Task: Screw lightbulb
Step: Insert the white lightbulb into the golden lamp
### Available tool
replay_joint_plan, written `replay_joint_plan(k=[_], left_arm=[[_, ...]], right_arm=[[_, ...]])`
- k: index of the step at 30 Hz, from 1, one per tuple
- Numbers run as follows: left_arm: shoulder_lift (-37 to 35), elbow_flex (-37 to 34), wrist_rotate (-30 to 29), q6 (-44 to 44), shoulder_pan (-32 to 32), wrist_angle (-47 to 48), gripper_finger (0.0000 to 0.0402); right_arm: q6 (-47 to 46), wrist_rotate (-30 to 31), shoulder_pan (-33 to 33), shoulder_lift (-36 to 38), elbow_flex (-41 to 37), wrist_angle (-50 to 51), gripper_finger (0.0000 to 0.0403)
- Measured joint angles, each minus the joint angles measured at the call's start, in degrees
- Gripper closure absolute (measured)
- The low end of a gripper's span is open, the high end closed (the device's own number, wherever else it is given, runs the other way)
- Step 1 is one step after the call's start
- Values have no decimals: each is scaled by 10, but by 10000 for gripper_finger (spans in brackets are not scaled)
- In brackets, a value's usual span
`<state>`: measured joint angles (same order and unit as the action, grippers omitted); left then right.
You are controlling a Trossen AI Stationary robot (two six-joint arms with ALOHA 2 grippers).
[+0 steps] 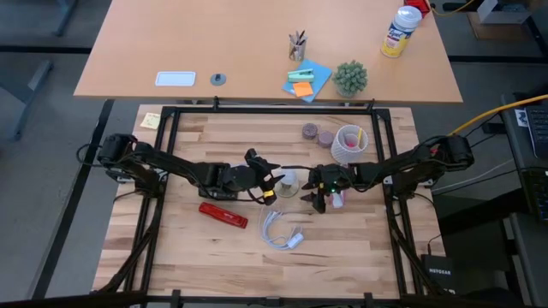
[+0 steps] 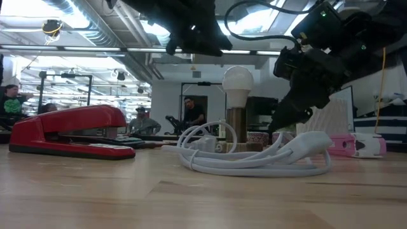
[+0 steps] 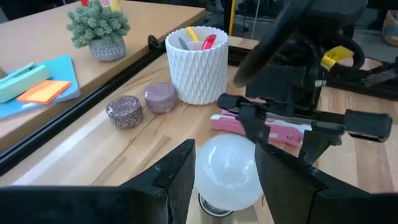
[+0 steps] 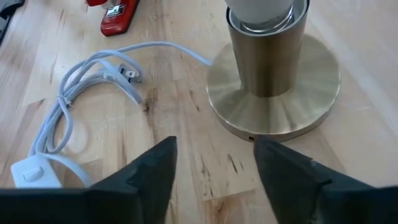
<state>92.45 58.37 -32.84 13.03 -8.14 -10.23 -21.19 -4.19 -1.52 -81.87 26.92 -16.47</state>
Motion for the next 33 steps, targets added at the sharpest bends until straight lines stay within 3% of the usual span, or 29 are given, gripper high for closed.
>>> replay_joint_plan(k=[10, 18, 25, 33], left_arm=[[-8, 0, 0, -11, 11, 32, 243], [-8, 0, 0, 12, 30, 74, 243], [-8, 0, 17, 11, 39, 80, 249], [-8, 0, 22, 10, 38, 81, 316]], right_arm=[[-13, -37, -1, 0, 0, -34, 323], [-9, -54, -53, 0, 0, -58, 394], [-9, 20, -79, 0, 0, -87, 387], [-8, 64, -78, 0, 0, -143, 398]])
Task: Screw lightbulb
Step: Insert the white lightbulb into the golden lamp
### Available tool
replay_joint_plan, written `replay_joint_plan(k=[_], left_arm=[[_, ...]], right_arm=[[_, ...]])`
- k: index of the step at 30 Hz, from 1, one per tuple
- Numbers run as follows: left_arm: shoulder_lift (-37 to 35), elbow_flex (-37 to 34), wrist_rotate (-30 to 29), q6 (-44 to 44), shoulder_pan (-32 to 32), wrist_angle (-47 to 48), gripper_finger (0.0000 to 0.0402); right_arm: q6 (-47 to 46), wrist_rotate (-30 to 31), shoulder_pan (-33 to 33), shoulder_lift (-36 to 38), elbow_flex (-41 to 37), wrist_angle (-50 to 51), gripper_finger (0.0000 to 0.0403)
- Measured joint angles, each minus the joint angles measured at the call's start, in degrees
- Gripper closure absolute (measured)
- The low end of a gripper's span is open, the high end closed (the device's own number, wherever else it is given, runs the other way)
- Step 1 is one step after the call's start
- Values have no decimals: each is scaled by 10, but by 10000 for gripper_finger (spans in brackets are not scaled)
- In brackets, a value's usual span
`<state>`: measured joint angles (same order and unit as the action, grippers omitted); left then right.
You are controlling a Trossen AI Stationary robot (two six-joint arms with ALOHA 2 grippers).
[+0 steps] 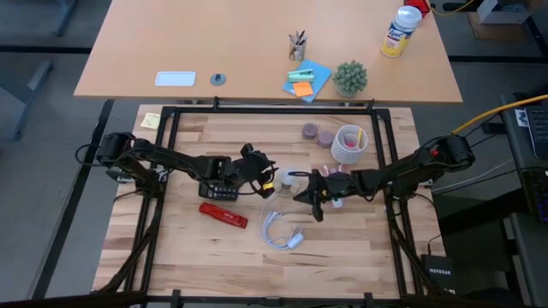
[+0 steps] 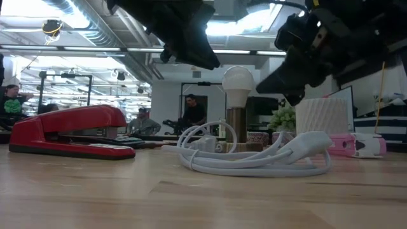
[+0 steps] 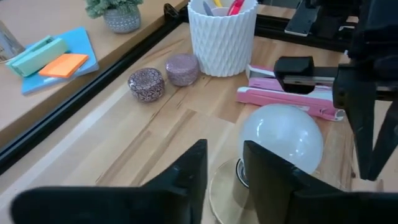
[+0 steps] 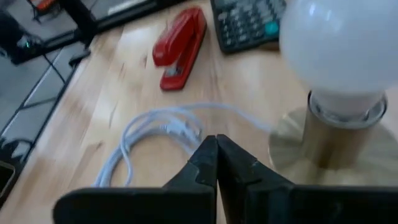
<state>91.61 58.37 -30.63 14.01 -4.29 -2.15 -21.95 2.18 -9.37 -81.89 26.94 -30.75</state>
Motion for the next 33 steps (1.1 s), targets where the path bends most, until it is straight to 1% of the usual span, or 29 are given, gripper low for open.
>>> replay_joint_plan(k=[5, 11, 13, 16, 24, 27, 33], left_arm=[[0, 0, 0, -1, 0, 0, 360], [0, 0, 0, -8, 0, 0, 397], [0, 0, 0, -12, 0, -2, 399], [0, 0, 0, -13, 1, -4, 398], [0, 0, 0, -7, 1, -4, 398], [2, 0, 0, 8, 1, -4, 397], [3, 0, 0, 11, 1, -14, 397]], right_arm=[[12, 13, 0, 5, 0, -24, 391], [18, 13, 0, 54, 0, -14, 398], [29, 14, 0, 74, 0, -4, 399], [40, 41, 0, 95, 0, 7, 395], [45, 100, 0, 89, 0, 9, 398], [47, 104, 0, 88, 0, 8, 397], [61, 107, 0, 88, 0, 9, 397]])
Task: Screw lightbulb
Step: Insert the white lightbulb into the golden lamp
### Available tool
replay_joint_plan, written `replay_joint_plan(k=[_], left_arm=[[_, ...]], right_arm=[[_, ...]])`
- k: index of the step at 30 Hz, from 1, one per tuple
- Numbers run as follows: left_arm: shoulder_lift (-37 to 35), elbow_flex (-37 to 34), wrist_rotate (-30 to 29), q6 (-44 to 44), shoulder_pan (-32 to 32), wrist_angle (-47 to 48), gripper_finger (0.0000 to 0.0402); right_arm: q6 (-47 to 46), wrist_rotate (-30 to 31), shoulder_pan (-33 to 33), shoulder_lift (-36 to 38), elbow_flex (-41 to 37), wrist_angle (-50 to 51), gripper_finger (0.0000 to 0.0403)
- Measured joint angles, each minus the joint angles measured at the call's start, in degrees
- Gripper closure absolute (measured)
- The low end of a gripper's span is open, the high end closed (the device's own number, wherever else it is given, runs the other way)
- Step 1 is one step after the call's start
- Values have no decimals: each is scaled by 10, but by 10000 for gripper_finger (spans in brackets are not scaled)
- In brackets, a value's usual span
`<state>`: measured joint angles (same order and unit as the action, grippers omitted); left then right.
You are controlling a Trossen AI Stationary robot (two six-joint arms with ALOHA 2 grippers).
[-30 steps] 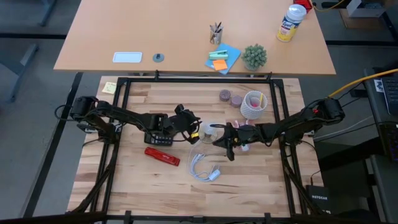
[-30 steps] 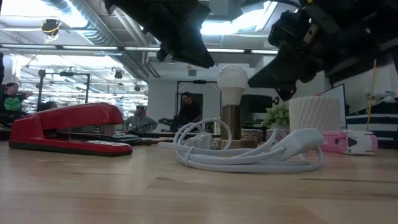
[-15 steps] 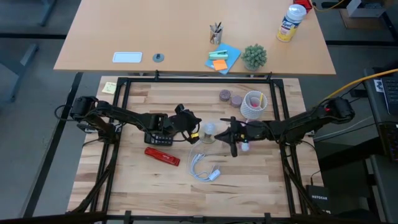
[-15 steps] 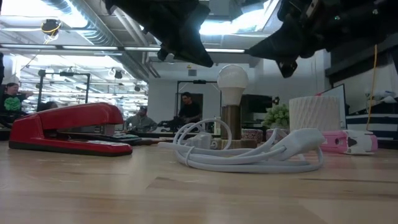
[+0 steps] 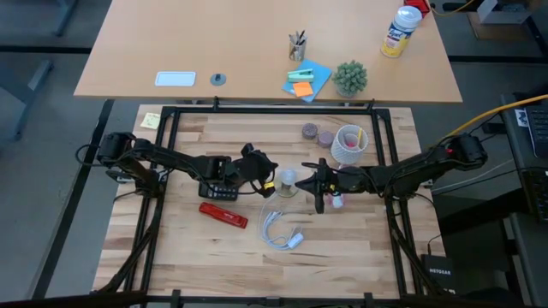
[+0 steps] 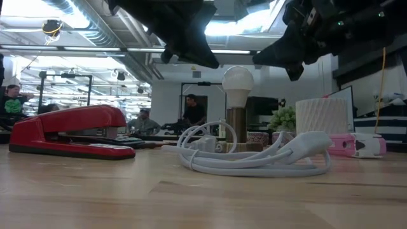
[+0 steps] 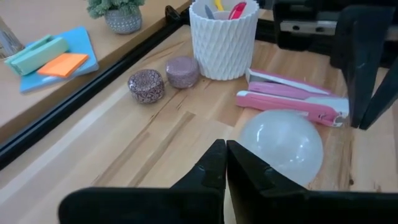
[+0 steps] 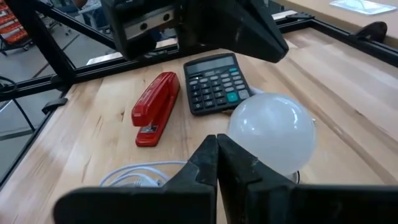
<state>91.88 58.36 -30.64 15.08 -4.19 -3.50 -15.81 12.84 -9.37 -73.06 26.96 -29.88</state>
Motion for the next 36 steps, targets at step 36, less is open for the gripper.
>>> replay_joint_plan(k=[36], left_arm=[[54, 0, -3, -2, -4, -49, 400]], right_arm=[[28, 61, 0, -18, 0, 10, 395]])
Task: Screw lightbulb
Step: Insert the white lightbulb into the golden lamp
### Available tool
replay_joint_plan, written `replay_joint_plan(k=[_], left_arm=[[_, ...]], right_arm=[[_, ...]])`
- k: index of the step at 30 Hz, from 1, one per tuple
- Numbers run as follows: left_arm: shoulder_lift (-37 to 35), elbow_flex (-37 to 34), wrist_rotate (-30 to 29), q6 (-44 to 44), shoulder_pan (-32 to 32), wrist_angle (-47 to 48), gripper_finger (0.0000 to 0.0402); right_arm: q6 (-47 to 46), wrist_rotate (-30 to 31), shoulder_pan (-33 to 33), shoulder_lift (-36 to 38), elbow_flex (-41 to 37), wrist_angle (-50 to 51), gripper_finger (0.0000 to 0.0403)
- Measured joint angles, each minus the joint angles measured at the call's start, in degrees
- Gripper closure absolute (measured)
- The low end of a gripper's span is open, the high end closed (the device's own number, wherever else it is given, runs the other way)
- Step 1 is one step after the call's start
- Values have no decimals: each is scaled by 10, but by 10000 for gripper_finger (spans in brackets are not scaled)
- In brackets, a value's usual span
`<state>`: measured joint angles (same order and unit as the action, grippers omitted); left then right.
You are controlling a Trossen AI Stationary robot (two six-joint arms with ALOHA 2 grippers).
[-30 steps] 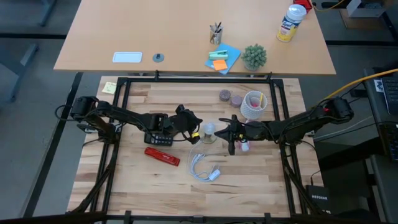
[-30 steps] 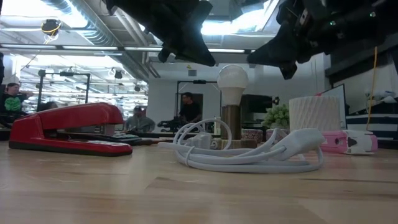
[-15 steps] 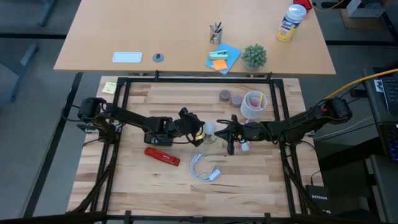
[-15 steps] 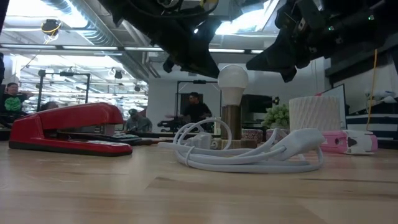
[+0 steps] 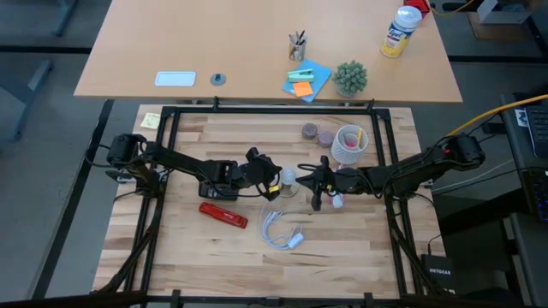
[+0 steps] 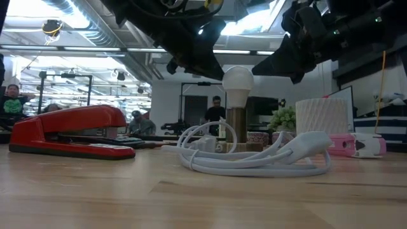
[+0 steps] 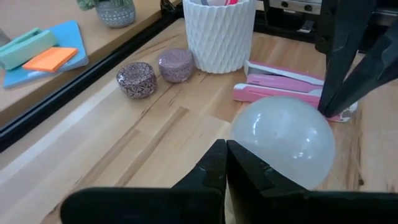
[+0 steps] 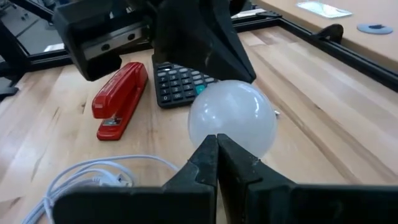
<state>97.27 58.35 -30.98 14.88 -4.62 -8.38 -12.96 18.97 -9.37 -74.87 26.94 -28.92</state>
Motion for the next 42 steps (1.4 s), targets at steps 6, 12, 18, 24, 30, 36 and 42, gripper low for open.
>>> replay_joint_plan(k=[6, 12, 18, 24, 30, 36, 42], left_arm=[[0, 0, 0, 1, 0, 0, 400], [0, 0, 0, 1, -2, 2, 400], [0, 0, -13, -4, -2, 2, 400], [0, 0, -27, -15, 0, -1, 399], [0, 0, -27, -14, 0, -4, 400], [0, 0, -27, -14, -3, -4, 399], [0, 0, -7, -12, -4, 0, 400]], right_arm=[[4, 37, 0, 0, 0, 0, 395], [15, 69, 0, 0, 0, 1, 395], [17, 109, 0, 4, 0, -6, 395], [8, 1, 0, 27, 0, -21, 395], [-3, -36, 0, -6, 0, -50, 395], [-5, -36, 0, -60, 0, -88, 395], [-5, -15, 0, -63, 0, -88, 395]])
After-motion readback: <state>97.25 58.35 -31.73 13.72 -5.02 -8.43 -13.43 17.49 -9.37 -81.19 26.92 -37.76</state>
